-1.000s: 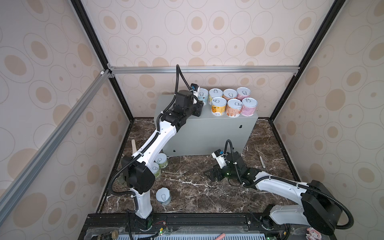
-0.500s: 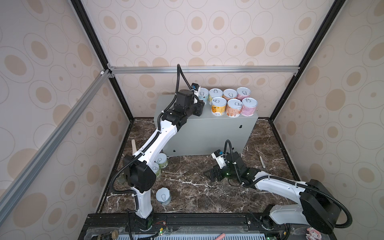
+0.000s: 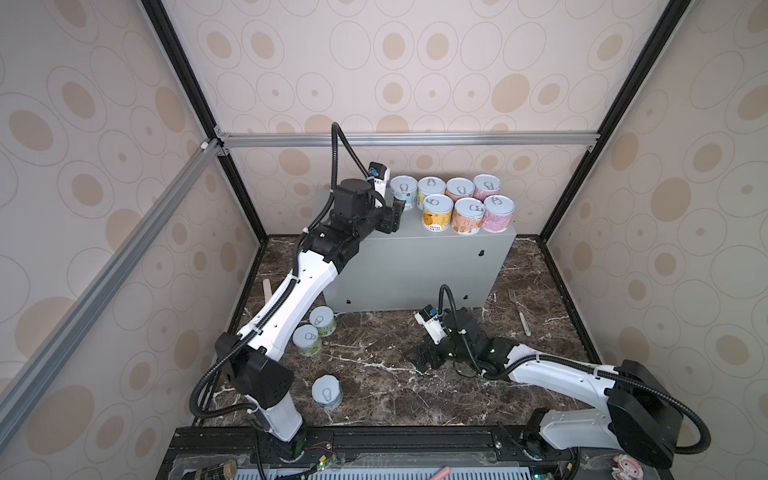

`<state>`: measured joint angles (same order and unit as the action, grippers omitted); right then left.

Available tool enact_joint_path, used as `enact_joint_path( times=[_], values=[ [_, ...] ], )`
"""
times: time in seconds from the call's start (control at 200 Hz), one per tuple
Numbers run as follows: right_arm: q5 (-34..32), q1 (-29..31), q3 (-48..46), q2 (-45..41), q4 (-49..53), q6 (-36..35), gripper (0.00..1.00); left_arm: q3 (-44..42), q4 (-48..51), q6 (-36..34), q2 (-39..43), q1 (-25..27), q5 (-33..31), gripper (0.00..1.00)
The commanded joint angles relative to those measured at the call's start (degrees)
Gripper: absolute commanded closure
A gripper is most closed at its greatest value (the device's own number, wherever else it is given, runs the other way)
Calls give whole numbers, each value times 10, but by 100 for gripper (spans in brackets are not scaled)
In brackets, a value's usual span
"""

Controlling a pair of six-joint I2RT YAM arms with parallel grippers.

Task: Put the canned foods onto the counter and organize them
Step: 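Draw the left gripper back while the right gripper lowers to the white can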

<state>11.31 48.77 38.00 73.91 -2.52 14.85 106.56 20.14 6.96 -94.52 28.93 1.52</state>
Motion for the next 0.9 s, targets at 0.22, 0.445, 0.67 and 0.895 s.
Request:
enact_joint_path(
  times=[0.22, 0.445, 0.67, 0.895],
  values=[
    [-89, 103, 75, 8, 62, -38, 5, -159, -28, 8, 170, 5, -27, 14],
    [-93, 168, 106, 54, 52, -51, 4, -263, -7, 27, 281, 5, -71, 2],
    [-80, 222, 155, 137, 19, -60, 4, -381, -7, 76, 393, 5, -117, 1],
    [-68, 266, 165, 217, -110, -44, 1, -462, 2, 94, 456, 4, -210, 1]
  ],
)
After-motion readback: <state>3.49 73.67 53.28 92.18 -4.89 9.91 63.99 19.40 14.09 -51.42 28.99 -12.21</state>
